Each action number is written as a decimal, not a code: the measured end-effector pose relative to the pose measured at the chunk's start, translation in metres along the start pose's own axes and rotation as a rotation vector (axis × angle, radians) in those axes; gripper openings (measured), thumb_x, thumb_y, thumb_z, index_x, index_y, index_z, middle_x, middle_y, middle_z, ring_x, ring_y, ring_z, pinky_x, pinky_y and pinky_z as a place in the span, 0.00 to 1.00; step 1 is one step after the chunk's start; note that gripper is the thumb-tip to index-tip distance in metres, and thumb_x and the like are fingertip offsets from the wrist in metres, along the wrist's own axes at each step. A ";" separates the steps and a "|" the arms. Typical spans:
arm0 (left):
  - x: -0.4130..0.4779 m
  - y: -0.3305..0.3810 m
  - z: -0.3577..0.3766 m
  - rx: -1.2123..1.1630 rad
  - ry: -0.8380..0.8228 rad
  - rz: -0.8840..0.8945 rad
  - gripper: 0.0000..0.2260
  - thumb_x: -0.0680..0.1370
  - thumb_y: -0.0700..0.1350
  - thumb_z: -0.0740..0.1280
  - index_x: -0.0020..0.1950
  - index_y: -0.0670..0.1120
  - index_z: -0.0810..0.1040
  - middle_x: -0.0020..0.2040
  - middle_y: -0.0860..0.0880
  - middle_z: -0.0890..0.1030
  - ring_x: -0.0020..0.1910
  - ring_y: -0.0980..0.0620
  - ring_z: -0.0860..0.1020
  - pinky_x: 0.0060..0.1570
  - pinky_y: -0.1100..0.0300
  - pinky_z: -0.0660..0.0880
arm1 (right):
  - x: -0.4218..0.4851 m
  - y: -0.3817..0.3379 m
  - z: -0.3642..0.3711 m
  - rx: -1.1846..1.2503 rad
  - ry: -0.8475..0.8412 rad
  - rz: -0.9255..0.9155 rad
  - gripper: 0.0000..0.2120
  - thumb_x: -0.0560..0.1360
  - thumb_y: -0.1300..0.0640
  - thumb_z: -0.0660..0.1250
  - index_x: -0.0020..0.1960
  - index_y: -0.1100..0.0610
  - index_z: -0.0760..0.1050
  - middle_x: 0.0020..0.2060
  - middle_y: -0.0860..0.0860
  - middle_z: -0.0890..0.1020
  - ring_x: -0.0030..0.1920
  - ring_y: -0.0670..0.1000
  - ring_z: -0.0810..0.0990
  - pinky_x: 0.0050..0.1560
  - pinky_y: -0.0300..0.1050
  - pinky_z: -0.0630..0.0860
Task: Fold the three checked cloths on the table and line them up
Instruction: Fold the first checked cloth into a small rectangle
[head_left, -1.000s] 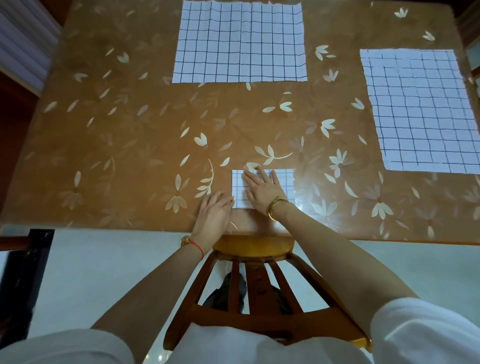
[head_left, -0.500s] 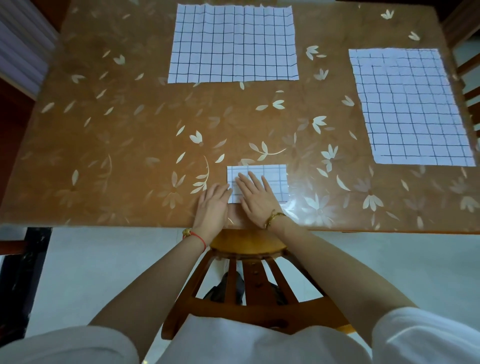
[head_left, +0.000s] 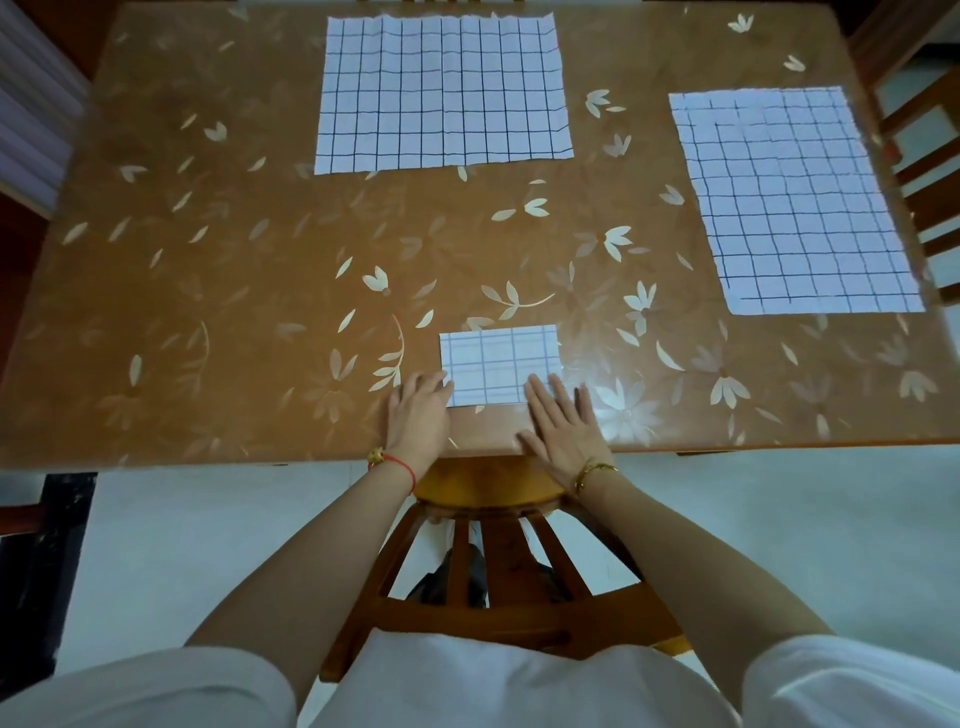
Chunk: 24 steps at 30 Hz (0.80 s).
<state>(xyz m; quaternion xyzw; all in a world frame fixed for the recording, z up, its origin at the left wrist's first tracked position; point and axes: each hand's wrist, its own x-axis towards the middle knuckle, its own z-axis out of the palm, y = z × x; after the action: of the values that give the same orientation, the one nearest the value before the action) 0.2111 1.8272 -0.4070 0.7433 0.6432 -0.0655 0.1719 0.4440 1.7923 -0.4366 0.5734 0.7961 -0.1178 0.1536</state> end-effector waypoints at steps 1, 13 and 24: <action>0.001 0.001 0.000 -0.006 -0.005 -0.004 0.22 0.80 0.38 0.58 0.74 0.49 0.69 0.75 0.51 0.67 0.72 0.45 0.61 0.68 0.47 0.62 | -0.005 0.008 0.000 0.005 0.002 0.057 0.32 0.81 0.39 0.37 0.79 0.55 0.39 0.78 0.51 0.41 0.78 0.55 0.37 0.75 0.63 0.38; 0.032 0.007 -0.010 -0.506 0.154 -0.253 0.17 0.76 0.39 0.68 0.64 0.46 0.72 0.61 0.45 0.76 0.62 0.43 0.74 0.61 0.46 0.74 | 0.034 0.026 -0.046 0.326 0.250 0.273 0.18 0.78 0.54 0.61 0.67 0.55 0.70 0.55 0.55 0.76 0.56 0.58 0.72 0.54 0.50 0.69; 0.087 -0.011 -0.019 -0.378 0.060 -0.128 0.14 0.79 0.39 0.63 0.64 0.46 0.77 0.64 0.44 0.73 0.66 0.41 0.70 0.67 0.51 0.64 | 0.060 0.025 -0.034 0.303 0.179 0.220 0.19 0.76 0.57 0.63 0.66 0.53 0.70 0.54 0.55 0.73 0.53 0.57 0.71 0.54 0.50 0.70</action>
<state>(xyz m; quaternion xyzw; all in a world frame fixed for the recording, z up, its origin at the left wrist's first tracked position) 0.2124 1.9164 -0.4186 0.6570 0.6948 0.0679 0.2846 0.4463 1.8649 -0.4279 0.6815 0.7125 -0.1673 0.0060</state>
